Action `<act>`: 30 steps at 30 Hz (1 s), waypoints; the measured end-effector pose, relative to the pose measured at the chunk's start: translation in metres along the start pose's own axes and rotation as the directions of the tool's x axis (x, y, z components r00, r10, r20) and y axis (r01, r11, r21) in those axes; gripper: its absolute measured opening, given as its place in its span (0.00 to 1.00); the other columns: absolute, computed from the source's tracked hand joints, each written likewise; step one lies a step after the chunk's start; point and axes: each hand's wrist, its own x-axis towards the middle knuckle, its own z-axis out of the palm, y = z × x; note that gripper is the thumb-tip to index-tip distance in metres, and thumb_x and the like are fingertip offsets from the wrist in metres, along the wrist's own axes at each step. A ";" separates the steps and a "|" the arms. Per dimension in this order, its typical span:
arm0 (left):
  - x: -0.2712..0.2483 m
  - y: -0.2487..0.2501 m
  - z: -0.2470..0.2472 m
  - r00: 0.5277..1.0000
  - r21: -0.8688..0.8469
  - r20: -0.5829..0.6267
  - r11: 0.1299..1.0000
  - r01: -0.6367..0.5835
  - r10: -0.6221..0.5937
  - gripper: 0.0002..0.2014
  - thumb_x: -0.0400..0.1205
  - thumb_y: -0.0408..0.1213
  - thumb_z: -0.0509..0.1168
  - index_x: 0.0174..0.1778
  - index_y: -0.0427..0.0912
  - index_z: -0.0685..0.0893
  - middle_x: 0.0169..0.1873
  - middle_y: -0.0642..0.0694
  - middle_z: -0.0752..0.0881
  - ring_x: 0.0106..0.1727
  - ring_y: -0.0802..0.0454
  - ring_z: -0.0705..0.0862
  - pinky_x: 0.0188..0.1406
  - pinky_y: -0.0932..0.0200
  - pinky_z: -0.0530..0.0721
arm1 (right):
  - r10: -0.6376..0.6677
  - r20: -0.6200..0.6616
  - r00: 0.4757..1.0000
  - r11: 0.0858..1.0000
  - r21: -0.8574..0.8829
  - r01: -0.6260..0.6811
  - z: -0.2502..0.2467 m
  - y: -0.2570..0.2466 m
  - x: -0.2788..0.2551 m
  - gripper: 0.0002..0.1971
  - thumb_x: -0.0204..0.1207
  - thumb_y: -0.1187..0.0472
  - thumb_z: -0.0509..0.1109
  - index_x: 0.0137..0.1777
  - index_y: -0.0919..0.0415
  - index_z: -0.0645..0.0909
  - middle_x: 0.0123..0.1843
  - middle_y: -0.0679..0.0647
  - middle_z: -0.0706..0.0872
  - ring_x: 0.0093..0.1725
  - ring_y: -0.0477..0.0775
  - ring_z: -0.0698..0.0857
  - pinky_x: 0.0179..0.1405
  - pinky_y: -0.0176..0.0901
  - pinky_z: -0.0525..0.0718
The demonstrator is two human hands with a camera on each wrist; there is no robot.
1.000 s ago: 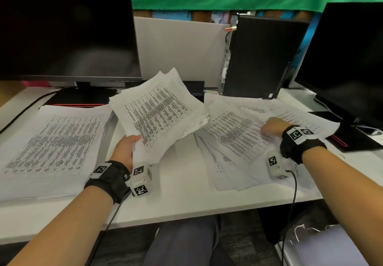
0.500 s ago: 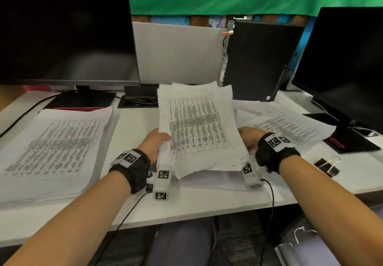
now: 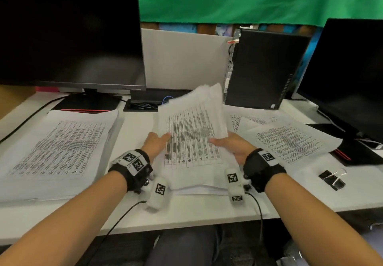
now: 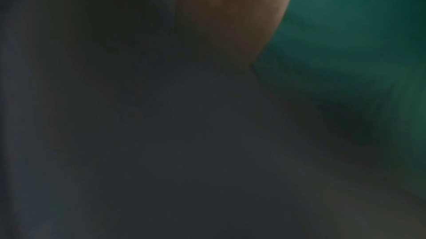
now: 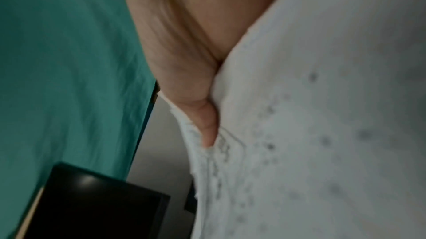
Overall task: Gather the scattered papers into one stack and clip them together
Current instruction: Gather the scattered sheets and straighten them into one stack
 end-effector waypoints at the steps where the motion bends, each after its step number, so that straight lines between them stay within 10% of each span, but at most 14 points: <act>1: 0.000 0.001 -0.011 1.000 -0.115 0.009 0.993 -0.016 0.017 0.36 0.82 0.57 0.61 0.78 0.34 0.63 0.73 0.41 0.74 0.70 0.42 0.76 0.69 0.49 0.73 | -0.056 0.024 0.998 0.996 0.071 0.054 -0.005 -0.004 -0.003 0.22 0.79 0.66 0.72 0.72 0.58 0.77 0.63 0.59 0.88 0.62 0.58 0.88 0.58 0.48 0.88; 5: -0.018 0.035 -0.034 0.935 -0.395 -0.104 0.849 -0.351 0.338 0.26 0.83 0.52 0.61 0.75 0.45 0.70 0.66 0.52 0.81 0.54 0.68 0.82 0.52 0.70 0.81 | -0.244 0.066 0.967 0.962 0.145 0.233 0.000 -0.040 -0.031 0.19 0.80 0.61 0.70 0.71 0.58 0.78 0.63 0.56 0.89 0.63 0.57 0.88 0.62 0.52 0.86; 11: -0.056 0.105 -0.048 0.522 -0.134 -0.480 0.529 -0.838 0.705 0.13 0.88 0.37 0.56 0.68 0.46 0.69 0.57 0.62 0.79 0.54 0.83 0.78 0.54 0.82 0.75 | -0.526 -0.125 0.841 0.850 -0.034 0.526 0.015 -0.102 -0.050 0.15 0.78 0.53 0.73 0.64 0.46 0.79 0.62 0.47 0.88 0.61 0.46 0.88 0.70 0.51 0.81; 16: -0.057 0.109 -0.061 0.481 -0.133 -0.433 0.473 -0.871 0.763 0.15 0.85 0.47 0.58 0.65 0.49 0.66 0.55 0.63 0.79 0.56 0.77 0.80 0.57 0.74 0.78 | -0.613 -0.193 0.767 0.756 0.139 0.639 0.012 -0.116 -0.052 0.16 0.79 0.61 0.72 0.66 0.54 0.80 0.61 0.51 0.89 0.61 0.48 0.88 0.58 0.41 0.87; 23: -0.073 0.140 -0.042 0.341 -0.039 -0.452 0.363 -0.931 0.825 0.07 0.84 0.34 0.63 0.55 0.47 0.74 0.43 0.62 0.82 0.44 0.75 0.82 0.46 0.75 0.79 | -0.632 -0.305 0.712 0.675 0.235 0.700 0.036 -0.142 -0.053 0.15 0.77 0.63 0.75 0.62 0.59 0.83 0.61 0.61 0.89 0.62 0.59 0.88 0.67 0.60 0.83; 25: -0.062 0.141 -0.051 0.386 -0.108 -0.484 0.384 -0.917 0.785 0.11 0.83 0.37 0.64 0.60 0.44 0.75 0.50 0.59 0.83 0.51 0.70 0.83 0.54 0.68 0.82 | -0.631 -0.308 0.712 0.670 0.247 0.700 0.029 -0.140 -0.047 0.17 0.77 0.62 0.74 0.65 0.62 0.81 0.63 0.63 0.88 0.64 0.61 0.87 0.67 0.60 0.83; 27: -0.050 0.127 -0.062 0.596 -0.258 -0.369 0.538 -0.803 0.713 0.21 0.81 0.45 0.66 0.68 0.41 0.76 0.60 0.53 0.84 0.60 0.61 0.83 0.64 0.60 0.80 | -0.581 -0.201 0.789 0.757 0.222 0.614 0.019 -0.117 -0.037 0.22 0.77 0.58 0.75 0.70 0.63 0.79 0.64 0.60 0.88 0.64 0.59 0.87 0.67 0.59 0.83; 30: -0.036 0.077 -0.061 0.894 -0.157 0.108 0.896 -0.416 0.434 0.31 0.76 0.56 0.67 0.75 0.51 0.72 0.67 0.57 0.77 0.67 0.56 0.77 0.74 0.46 0.71 | -0.276 0.010 0.961 0.960 0.050 0.276 0.017 -0.056 -0.015 0.36 0.64 0.47 0.83 0.72 0.57 0.79 0.64 0.53 0.89 0.64 0.54 0.88 0.71 0.60 0.79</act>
